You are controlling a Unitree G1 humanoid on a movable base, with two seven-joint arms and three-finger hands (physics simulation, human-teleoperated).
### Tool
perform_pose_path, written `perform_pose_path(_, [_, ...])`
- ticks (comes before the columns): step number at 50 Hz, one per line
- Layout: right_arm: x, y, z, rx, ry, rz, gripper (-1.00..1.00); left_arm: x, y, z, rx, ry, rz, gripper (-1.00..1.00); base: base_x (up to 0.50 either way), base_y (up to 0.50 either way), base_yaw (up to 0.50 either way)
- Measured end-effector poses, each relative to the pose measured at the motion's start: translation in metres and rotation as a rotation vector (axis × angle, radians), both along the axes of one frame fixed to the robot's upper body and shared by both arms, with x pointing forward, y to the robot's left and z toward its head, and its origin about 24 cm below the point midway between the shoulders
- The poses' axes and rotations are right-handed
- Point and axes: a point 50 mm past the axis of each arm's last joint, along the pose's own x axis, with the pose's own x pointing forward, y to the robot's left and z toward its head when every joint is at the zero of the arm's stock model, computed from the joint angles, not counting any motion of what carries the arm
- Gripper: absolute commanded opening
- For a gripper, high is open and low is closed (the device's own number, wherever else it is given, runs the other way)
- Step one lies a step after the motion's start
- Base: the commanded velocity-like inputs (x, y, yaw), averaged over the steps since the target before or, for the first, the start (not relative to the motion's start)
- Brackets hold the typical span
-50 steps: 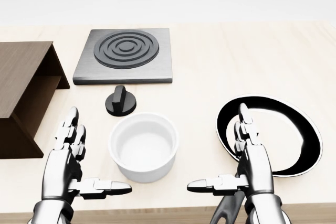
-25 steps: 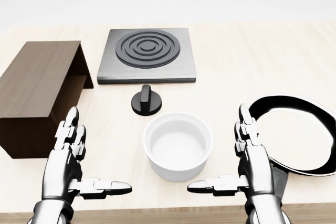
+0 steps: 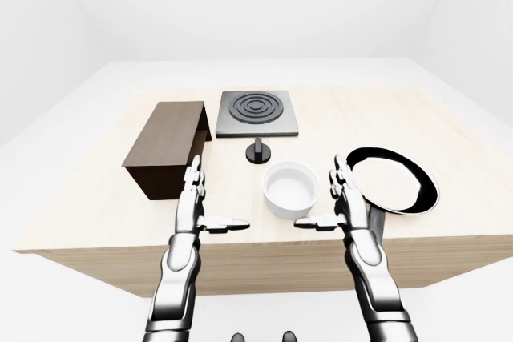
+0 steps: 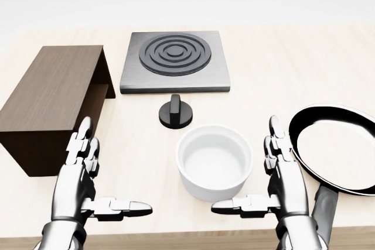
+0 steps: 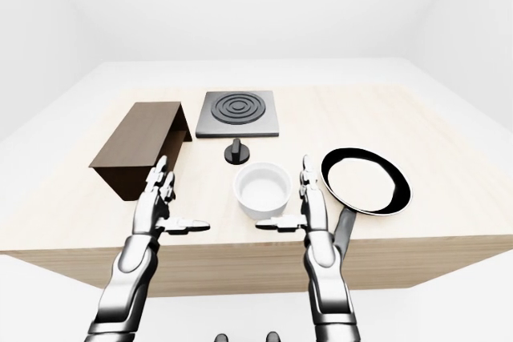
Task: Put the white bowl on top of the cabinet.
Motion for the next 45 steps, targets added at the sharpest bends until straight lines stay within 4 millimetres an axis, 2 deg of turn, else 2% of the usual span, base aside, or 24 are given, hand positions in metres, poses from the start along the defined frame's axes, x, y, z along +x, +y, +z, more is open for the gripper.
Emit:
perform_pose_path(5, [0.001,-0.004,0.003,0.000,0.003,-0.013,1.00,0.002,-0.005,0.006,0.019,-0.002,0.003,1.00,0.00,0.00,0.00])
perform_pose_path(17, [0.003,-0.013,0.009,-0.004,0.005,-0.041,1.00,0.012,-0.025,0.040,0.103,-0.149,0.011,1.00,0.00,0.00,0.00])
perform_pose_path(27, [0.002,-0.020,0.017,-0.008,-0.019,-0.061,1.00,0.019,-0.041,0.058,0.164,-0.230,0.011,1.00,0.00,0.00,0.00])
perform_pose_path(45, [-0.001,-0.030,0.033,-0.005,-0.090,-0.081,1.00,0.018,-0.075,0.089,0.297,-0.382,-0.042,1.00,0.00,0.00,0.00])
